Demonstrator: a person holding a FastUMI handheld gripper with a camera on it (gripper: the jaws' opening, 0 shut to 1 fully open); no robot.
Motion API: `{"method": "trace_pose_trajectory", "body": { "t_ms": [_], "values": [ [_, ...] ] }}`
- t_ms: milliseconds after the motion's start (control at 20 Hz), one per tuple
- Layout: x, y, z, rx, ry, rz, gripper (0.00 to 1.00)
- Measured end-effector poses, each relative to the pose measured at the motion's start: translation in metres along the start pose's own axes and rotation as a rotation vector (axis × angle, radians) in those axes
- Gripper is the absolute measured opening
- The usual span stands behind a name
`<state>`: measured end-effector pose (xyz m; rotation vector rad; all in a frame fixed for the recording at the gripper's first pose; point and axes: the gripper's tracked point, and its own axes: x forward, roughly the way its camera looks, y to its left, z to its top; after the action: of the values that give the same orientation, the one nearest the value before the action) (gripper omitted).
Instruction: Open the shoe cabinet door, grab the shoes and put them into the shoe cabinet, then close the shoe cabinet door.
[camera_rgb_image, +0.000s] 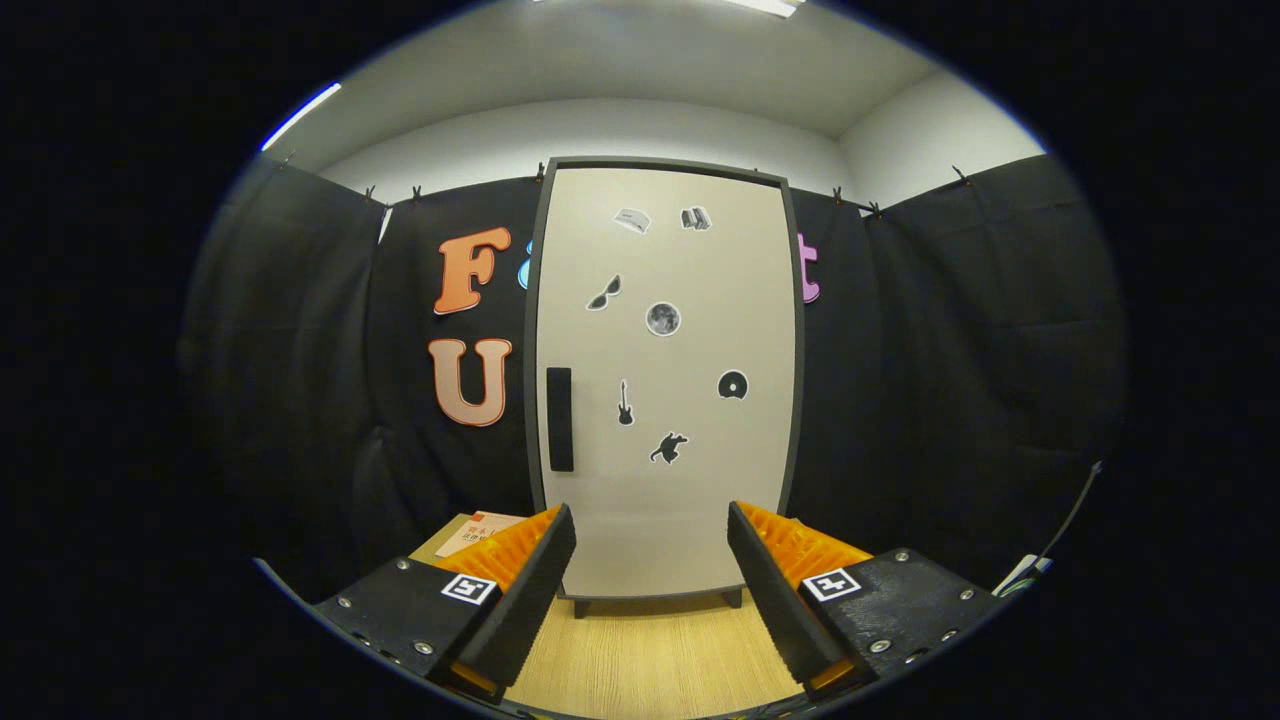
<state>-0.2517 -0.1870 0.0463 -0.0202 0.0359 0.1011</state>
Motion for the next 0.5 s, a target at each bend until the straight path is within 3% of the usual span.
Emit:
{"method": "trace_pose_trajectory", "body": {
  "t_ms": [500],
  "values": [
    [-0.037,-0.016,0.008,0.008,-0.020,-0.054,0.96]
  ]
}}
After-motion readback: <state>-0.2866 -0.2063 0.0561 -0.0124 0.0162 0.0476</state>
